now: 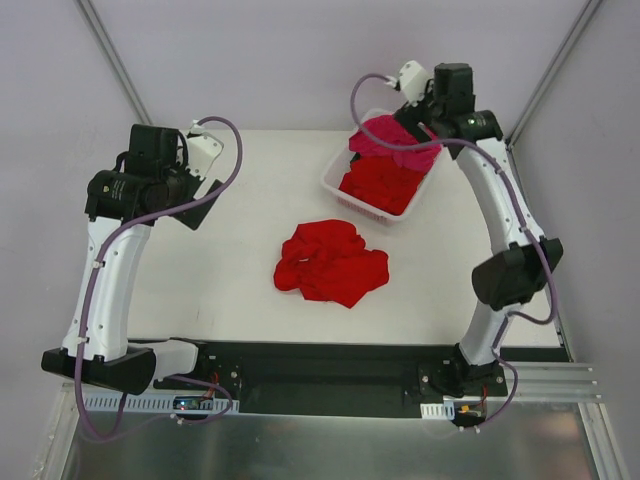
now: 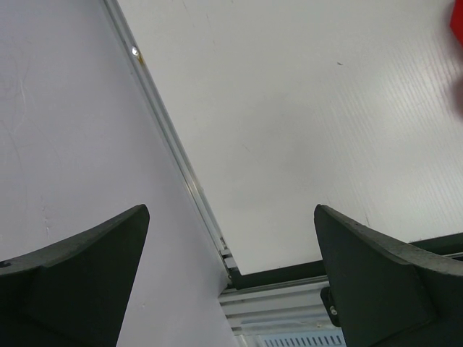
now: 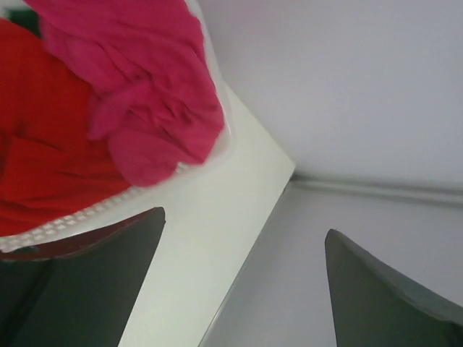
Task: Fold and stack the t-shirts
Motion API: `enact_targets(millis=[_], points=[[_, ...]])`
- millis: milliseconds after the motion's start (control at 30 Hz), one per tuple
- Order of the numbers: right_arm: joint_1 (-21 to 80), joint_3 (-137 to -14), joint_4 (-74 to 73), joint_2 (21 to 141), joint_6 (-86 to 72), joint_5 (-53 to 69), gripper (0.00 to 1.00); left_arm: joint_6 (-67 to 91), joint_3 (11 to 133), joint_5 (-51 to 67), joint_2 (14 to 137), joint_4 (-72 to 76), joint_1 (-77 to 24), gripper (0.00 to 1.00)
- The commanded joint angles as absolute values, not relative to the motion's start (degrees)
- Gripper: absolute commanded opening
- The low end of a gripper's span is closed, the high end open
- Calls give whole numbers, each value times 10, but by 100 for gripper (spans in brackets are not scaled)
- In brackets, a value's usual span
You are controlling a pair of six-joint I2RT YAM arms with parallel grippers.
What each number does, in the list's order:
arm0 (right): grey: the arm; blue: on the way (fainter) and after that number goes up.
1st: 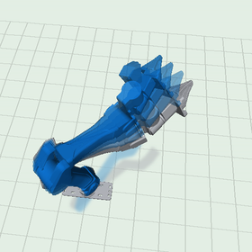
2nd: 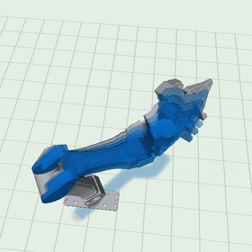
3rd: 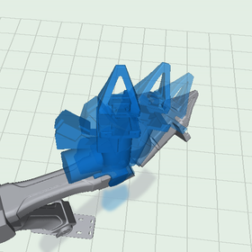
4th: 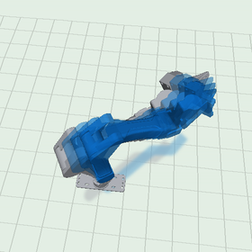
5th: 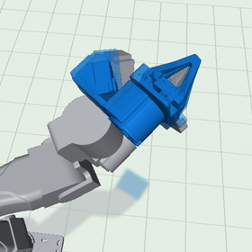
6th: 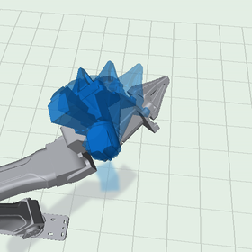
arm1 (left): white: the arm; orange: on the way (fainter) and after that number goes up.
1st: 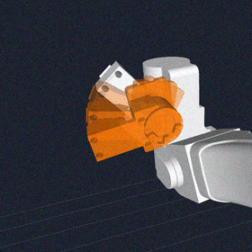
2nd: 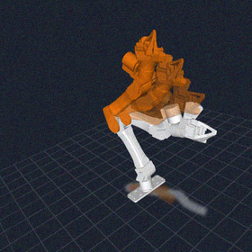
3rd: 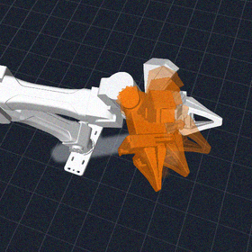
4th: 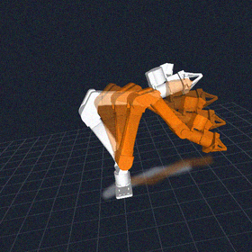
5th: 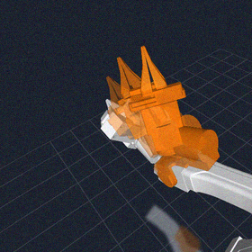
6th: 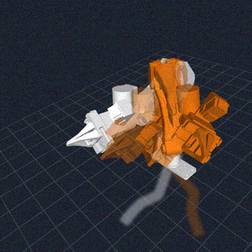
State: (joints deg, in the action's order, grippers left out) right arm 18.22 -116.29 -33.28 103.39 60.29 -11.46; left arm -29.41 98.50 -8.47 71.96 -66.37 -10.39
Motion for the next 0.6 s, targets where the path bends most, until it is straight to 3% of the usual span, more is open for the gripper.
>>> enact_targets(millis=[0, 133, 300, 567], points=[[107, -1297, -498, 1120, 476, -129, 96, -293, 984, -107, 704, -657, -102, 99], [71, -1239, -520, 1131, 413, -55, 96, -295, 999, -110, 711, -658, -102, 99], [26, -1246, -593, 1163, 332, 143, 97, -298, 1003, -117, 715, -659, -102, 99], [28, -1208, -621, 1190, 353, 157, 99, -294, 1003, -117, 719, -663, -102, 99]])
